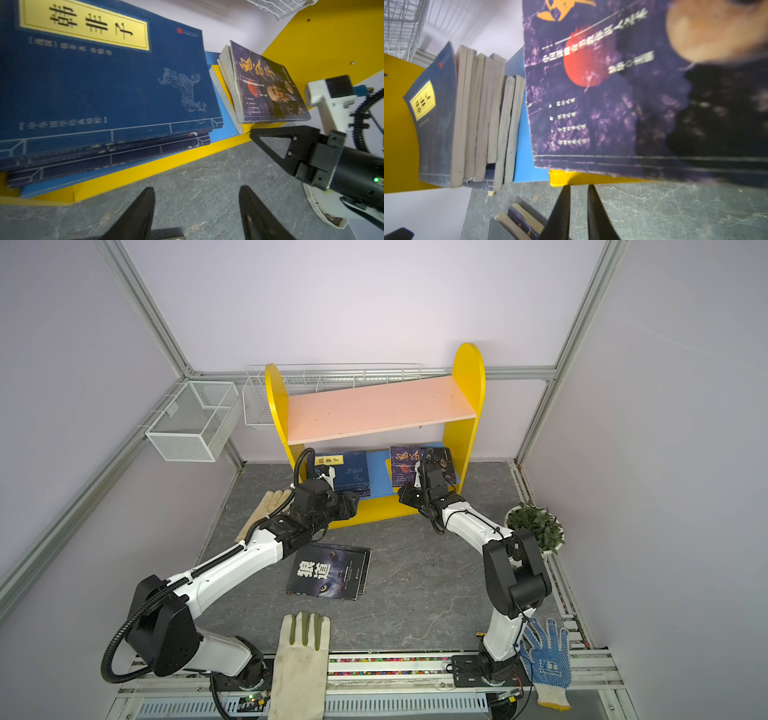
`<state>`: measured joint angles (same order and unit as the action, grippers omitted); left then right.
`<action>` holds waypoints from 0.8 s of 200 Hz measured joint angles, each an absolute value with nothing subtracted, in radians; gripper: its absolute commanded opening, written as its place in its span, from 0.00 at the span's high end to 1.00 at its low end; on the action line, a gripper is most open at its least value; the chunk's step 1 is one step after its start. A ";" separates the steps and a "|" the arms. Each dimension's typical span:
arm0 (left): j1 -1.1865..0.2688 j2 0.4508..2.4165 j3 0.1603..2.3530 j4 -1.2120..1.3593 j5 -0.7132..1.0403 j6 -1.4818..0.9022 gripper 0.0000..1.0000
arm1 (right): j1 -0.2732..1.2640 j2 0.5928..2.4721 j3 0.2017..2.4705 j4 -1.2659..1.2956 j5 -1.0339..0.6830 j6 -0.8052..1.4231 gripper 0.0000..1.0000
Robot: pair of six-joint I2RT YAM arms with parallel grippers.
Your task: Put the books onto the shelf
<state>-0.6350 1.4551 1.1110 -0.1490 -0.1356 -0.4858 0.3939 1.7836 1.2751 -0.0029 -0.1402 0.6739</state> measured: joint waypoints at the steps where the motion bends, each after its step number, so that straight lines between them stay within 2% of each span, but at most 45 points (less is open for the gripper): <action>1: -0.633 1.454 1.109 -0.152 -0.137 -0.486 0.36 | 0.393 1.783 1.275 -0.002 -0.138 0.676 0.81; 43: -0.595 1.409 1.048 -0.203 -0.190 -0.517 0.36 | 0.378 1.783 1.275 0.022 -0.119 0.677 0.79; 88: -0.571 1.367 1.000 -0.325 -0.391 -0.649 0.36 | 0.424 1.775 1.345 -0.030 -0.076 0.537 0.73; 99: -0.556 1.346 0.987 -0.360 -0.442 -0.686 0.36 | 0.436 1.774 1.386 -0.052 -0.060 0.498 0.64; 122: -0.496 1.295 0.949 -0.414 -0.502 -0.767 0.36 | 0.448 1.776 1.491 -0.117 -0.022 0.418 0.35; 142: -0.419 1.268 0.902 -0.433 -0.502 -0.821 0.36 | 0.449 1.823 1.629 -0.200 0.013 0.351 0.26; 160: -0.363 1.271 0.863 -0.440 -0.490 -0.859 0.36 | 0.450 1.916 1.766 -0.300 0.049 0.304 0.25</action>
<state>-0.3634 1.2709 0.8631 -0.4397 -0.4900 -0.8585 0.4500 1.9156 1.7660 -0.3000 0.0494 0.3042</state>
